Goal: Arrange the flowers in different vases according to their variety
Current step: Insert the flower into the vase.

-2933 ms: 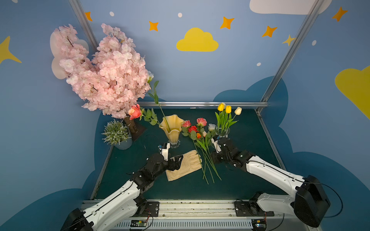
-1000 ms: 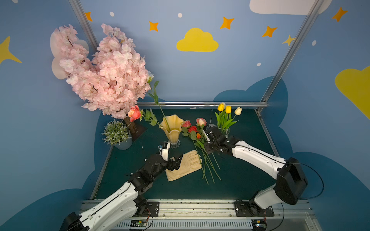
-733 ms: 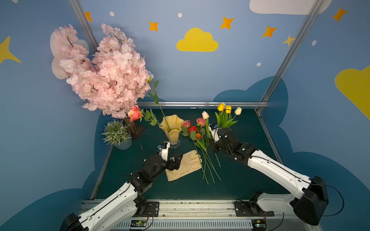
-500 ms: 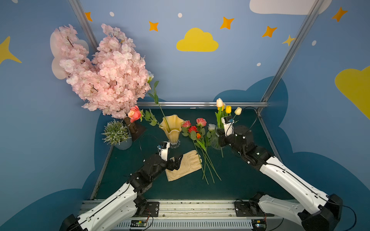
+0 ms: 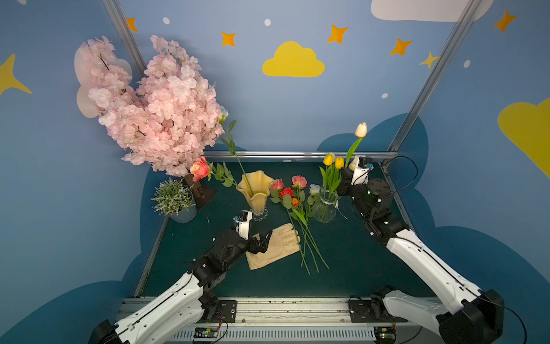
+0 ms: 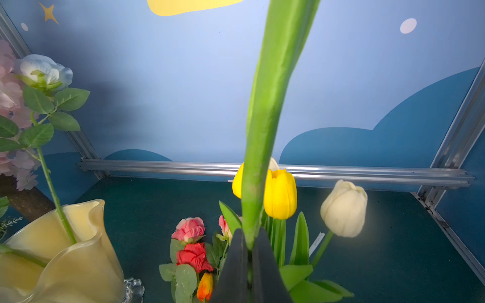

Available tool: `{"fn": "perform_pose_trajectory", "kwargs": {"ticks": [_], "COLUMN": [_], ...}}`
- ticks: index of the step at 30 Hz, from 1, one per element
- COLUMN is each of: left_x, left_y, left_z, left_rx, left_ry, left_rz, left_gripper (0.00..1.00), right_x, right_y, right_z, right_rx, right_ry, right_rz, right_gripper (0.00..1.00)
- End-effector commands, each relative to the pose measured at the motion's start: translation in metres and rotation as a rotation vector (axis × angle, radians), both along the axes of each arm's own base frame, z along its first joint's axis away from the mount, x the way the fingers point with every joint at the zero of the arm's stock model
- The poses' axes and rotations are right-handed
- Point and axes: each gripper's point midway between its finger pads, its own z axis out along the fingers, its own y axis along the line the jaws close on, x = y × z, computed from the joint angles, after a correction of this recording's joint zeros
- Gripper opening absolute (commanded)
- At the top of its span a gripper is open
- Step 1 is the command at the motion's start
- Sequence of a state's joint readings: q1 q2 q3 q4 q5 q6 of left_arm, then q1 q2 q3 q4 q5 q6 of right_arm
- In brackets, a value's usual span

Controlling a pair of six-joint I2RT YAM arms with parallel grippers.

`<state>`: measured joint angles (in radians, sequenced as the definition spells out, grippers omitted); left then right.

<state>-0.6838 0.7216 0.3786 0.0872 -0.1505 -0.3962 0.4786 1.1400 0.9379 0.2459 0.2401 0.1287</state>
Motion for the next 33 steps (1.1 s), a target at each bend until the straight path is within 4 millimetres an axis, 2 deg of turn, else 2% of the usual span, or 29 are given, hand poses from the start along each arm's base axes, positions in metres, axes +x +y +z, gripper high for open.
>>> {"fn": "perform_pose_trajectory", "kwargs": {"ticks": [1, 11, 14, 18, 20, 26, 29, 33], "left_x": [0.001, 0.001, 0.0, 0.001, 0.001, 0.001, 0.002, 0.003], "left_y": [0.001, 0.0, 0.0, 0.0, 0.0, -0.001, -0.002, -0.003], "left_z": [0.003, 0.003, 0.003, 0.003, 0.002, 0.002, 0.001, 0.0], "left_rx": [-0.001, 0.005, 0.007, 0.008, 0.009, 0.014, 0.019, 0.025], "left_ry": [-0.012, -0.018, -0.017, -0.019, -0.018, -0.017, -0.012, -0.004], "left_rz": [0.003, 0.0, -0.001, -0.001, -0.002, -0.005, -0.007, -0.012], "left_gripper": [1.0, 1.0, 1.0, 1.0, 1.0, 1.0, 1.0, 1.0], "right_x": [0.01, 0.039, 0.042, 0.046, 0.044, 0.025, 0.014, -0.01], "right_y": [0.003, 0.026, 0.038, 0.041, 0.041, 0.044, 0.043, 0.039], "right_z": [0.038, 0.023, 0.011, -0.008, -0.013, -0.019, -0.015, -0.005], "right_rx": [0.029, -0.041, -0.094, -0.123, -0.121, -0.121, -0.108, -0.074], "right_ry": [-0.137, -0.186, -0.18, -0.157, -0.149, -0.121, -0.106, -0.081], "right_rz": [0.011, 0.06, 0.108, 0.112, 0.119, 0.163, 0.181, 0.212], "right_gripper": [0.0, 0.0, 0.0, 0.0, 0.0, 0.22, 0.31, 0.38]}}
